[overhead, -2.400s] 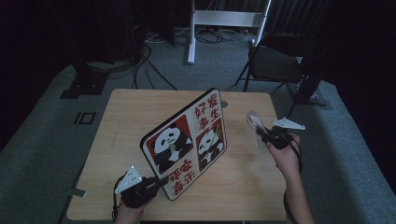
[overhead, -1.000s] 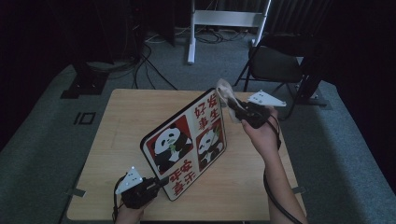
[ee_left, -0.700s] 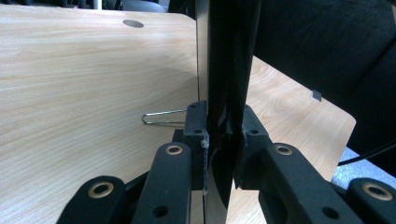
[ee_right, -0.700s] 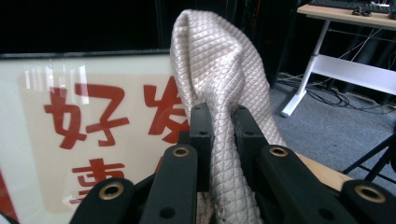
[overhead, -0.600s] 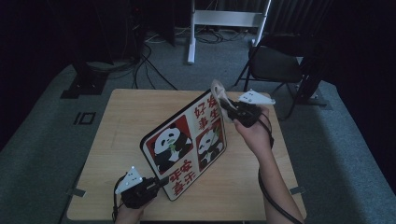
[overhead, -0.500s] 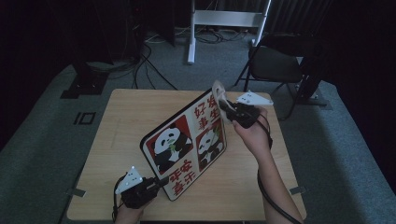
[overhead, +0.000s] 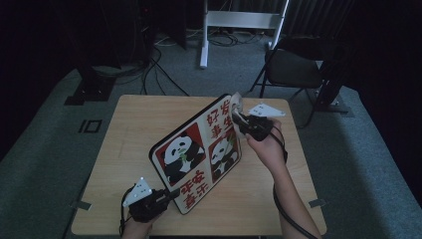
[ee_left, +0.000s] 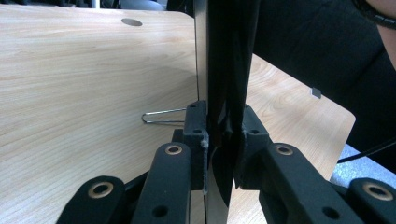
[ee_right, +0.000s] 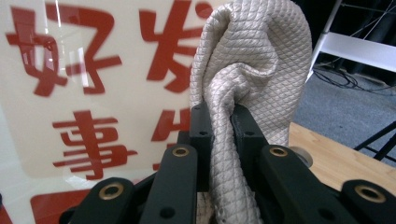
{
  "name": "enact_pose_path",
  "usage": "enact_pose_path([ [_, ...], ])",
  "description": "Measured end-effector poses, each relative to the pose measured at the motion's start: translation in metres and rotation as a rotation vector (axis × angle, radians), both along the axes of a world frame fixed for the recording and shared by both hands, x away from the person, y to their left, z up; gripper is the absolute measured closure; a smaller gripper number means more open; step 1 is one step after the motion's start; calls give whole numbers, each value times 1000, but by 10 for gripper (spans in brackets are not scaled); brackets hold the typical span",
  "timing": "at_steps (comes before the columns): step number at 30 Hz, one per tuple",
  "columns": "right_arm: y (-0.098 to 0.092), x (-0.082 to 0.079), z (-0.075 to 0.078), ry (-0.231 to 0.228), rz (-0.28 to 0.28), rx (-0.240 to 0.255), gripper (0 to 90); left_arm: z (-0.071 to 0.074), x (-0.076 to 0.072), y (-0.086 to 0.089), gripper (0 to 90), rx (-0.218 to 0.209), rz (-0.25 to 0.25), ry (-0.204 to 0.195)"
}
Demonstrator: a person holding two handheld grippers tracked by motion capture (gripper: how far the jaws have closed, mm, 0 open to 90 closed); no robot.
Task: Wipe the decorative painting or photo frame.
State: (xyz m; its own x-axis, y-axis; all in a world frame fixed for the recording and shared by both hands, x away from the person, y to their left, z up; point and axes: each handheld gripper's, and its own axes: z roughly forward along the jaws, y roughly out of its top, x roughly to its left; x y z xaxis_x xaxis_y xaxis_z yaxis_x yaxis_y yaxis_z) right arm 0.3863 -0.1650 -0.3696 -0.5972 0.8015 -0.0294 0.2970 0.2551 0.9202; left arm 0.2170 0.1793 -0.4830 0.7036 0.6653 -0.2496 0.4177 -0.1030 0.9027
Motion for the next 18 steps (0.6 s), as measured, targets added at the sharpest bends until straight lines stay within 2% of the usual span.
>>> enact_pose_path([
  [18,-4,-1,-31,53,-11,-13,814,0,-1,-1,784,7,-6,-4],
])
